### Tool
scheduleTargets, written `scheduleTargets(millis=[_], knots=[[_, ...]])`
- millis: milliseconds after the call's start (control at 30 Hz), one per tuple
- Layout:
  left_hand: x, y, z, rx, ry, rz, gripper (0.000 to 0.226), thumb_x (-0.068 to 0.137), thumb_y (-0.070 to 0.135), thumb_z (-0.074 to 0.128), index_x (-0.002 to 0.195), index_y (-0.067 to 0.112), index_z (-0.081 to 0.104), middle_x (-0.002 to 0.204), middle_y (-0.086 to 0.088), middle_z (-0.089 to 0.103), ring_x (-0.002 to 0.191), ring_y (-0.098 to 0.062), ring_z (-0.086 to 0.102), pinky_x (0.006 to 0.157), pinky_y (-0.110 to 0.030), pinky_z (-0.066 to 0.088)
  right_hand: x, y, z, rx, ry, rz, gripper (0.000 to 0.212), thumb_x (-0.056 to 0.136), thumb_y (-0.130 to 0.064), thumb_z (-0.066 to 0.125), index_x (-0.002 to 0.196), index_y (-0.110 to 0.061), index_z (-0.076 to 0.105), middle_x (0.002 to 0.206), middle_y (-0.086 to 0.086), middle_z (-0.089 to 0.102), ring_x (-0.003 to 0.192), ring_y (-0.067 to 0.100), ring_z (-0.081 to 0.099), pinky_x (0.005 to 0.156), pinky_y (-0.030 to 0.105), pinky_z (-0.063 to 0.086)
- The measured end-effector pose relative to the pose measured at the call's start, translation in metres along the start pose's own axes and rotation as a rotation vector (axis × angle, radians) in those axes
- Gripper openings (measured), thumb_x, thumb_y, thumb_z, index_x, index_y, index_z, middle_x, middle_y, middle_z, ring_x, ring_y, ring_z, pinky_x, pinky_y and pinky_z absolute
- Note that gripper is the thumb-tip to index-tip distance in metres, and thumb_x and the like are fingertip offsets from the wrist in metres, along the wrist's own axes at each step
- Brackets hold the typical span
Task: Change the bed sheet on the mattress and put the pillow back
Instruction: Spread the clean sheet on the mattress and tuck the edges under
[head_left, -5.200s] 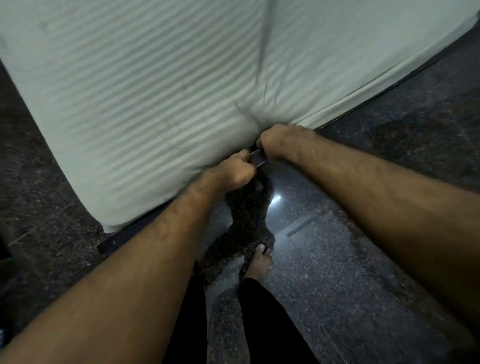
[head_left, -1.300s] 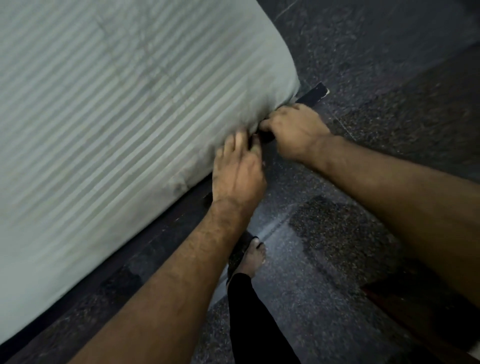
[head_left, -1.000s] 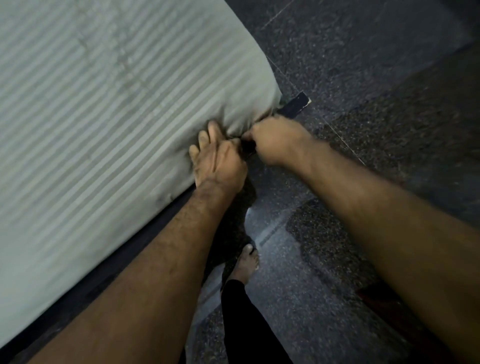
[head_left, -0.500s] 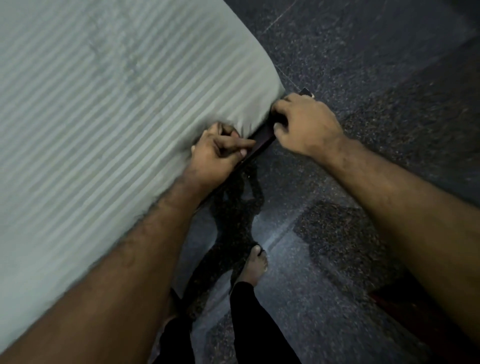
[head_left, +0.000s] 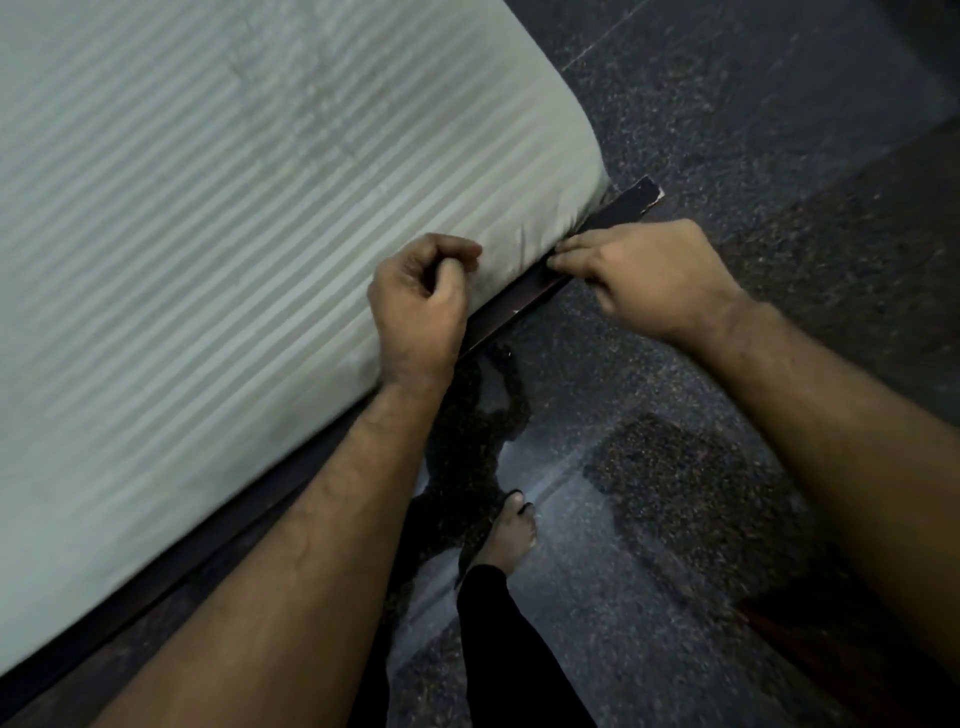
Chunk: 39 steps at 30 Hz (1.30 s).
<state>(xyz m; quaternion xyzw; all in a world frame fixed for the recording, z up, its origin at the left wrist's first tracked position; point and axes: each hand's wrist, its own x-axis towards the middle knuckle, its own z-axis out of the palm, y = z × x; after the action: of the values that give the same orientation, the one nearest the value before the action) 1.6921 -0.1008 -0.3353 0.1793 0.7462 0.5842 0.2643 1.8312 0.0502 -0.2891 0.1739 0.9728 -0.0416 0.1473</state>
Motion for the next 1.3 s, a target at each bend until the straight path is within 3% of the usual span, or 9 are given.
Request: scheduleTargets(millis=[133,233,333,533,633,700,933,1133,1300], knots=[[-0.020,-0.011,-0.031,0.276,0.046,0.235,0.036,0.079,0.000,0.049,0.103,0.009,0.075,0.107,-0.004,0.069,0.102,-0.019,0.066,0.091,-0.044,0.054,0.000,-0.048,0.009,0.252,0.309,0.141,0.040,0.095,-0.017,0.051,0.134,-0.022,0.058,0.128,0.000,0.060,0.119,0.024,0.055,0.080,0.043,0.057],[-0.032,-0.018,-0.060,0.660,0.024,0.279,0.045,0.087,0.009,0.056,0.131,0.012,0.065,0.141,-0.009,0.058,0.130,-0.030,0.054,0.108,-0.048,0.044,0.022,-0.084,0.026,0.223,0.286,-0.004,0.049,0.098,-0.026,0.050,0.147,-0.021,0.049,0.154,0.004,0.045,0.138,0.025,0.045,0.104,0.041,0.042],[-0.033,-0.026,-0.097,0.917,0.025,0.238,0.048,0.095,0.016,0.054,0.143,0.011,0.054,0.156,-0.013,0.044,0.142,-0.034,0.042,0.114,-0.049,0.036,0.042,-0.120,0.038,0.209,0.188,-0.028,0.054,0.100,-0.032,0.047,0.152,-0.024,0.042,0.162,0.004,0.034,0.147,0.024,0.035,0.112,0.043,0.034],[-0.050,-0.025,-0.152,1.000,-0.236,0.247,0.036,0.089,0.010,0.060,0.124,0.008,0.068,0.139,-0.012,0.062,0.120,-0.036,0.062,0.097,-0.047,0.053,0.029,-0.157,0.040,0.267,0.255,0.180,0.048,0.094,-0.020,0.054,0.143,-0.023,0.054,0.150,-0.001,0.050,0.140,0.021,0.044,0.106,0.041,0.040],[-0.047,-0.006,-0.179,1.117,-0.236,0.189,0.018,0.095,0.017,0.055,0.104,0.011,0.069,0.111,-0.010,0.071,0.095,-0.038,0.067,0.082,-0.045,0.050,0.029,-0.173,0.017,0.165,0.164,0.251,0.034,0.088,-0.013,0.057,0.120,-0.015,0.068,0.124,0.005,0.066,0.115,0.029,0.062,0.095,0.042,0.045],[-0.045,0.007,-0.205,1.163,-0.189,0.122,0.020,0.097,0.020,0.054,0.106,0.010,0.068,0.107,-0.012,0.071,0.096,-0.038,0.066,0.084,-0.046,0.048,0.039,-0.191,-0.010,0.151,0.101,0.268,0.028,0.088,-0.011,0.054,0.112,-0.011,0.070,0.109,0.010,0.068,0.101,0.035,0.065,0.090,0.044,0.048],[-0.064,0.114,-0.303,1.119,-0.108,0.066,0.031,0.102,0.031,0.052,0.127,0.021,0.067,0.120,-0.005,0.072,0.112,-0.030,0.065,0.097,-0.040,0.045,0.045,-0.296,-0.139,0.363,0.089,0.128,0.037,0.099,-0.021,0.051,0.134,-0.012,0.058,0.139,0.009,0.054,0.123,0.033,0.055,0.100,0.047,0.048],[-0.122,0.234,-0.395,0.913,0.222,0.103,0.026,0.097,0.026,0.057,0.114,0.017,0.075,0.107,-0.009,0.077,0.100,-0.035,0.070,0.090,-0.044,0.053,-0.009,-0.383,-0.255,0.600,0.194,0.138,0.039,0.101,-0.026,0.054,0.138,-0.015,0.057,0.143,0.003,0.053,0.127,0.026,0.055,0.101,0.044,0.049],[-0.179,0.291,-0.454,0.836,0.321,0.029,0.022,0.098,0.025,0.060,0.113,0.020,0.076,0.107,-0.001,0.077,0.103,-0.029,0.069,0.089,-0.039,0.052,-0.042,-0.421,-0.327,0.600,0.242,0.016,0.037,0.101,-0.028,0.053,0.136,-0.017,0.059,0.142,0.000,0.053,0.126,0.022,0.054,0.100,0.041,0.048]])
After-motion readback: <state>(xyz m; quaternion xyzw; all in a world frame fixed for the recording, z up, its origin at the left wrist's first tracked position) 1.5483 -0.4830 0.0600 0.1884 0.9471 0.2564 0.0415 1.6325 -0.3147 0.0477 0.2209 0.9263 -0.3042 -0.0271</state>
